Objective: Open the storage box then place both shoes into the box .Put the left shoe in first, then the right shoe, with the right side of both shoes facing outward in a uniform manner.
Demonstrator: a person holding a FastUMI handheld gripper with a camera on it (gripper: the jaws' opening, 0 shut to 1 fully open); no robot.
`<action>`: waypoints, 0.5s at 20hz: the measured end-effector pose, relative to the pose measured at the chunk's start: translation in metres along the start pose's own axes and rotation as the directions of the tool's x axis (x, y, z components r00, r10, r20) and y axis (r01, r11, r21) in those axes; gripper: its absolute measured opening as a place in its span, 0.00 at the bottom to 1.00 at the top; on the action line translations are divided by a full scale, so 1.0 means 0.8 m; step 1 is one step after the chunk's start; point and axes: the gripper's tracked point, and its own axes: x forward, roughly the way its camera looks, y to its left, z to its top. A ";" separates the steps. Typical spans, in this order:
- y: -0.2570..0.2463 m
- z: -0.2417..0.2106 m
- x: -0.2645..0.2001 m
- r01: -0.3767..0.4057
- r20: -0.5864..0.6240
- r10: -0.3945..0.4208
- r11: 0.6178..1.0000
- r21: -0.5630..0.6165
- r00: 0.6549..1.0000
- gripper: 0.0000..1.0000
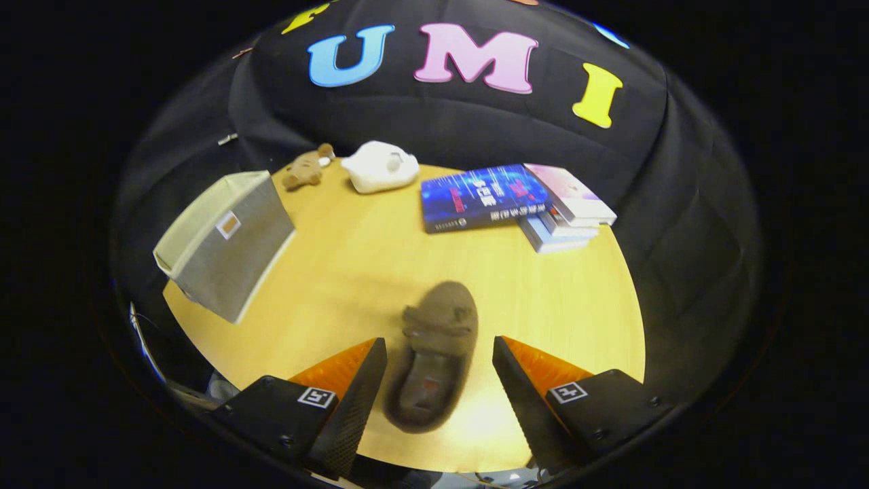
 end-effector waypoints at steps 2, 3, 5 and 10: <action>-0.016 -0.029 0.024 0.021 -0.054 -0.022 1.000 -0.009 0.998 0.95; -0.018 -0.038 0.037 0.018 -0.074 -0.018 1.000 -0.001 0.997 0.91; -0.021 -0.042 0.057 0.023 -0.088 -0.022 1.000 0.014 0.996 0.85; -0.019 -0.028 0.107 0.020 -0.098 -0.016 0.999 0.048 0.995 0.71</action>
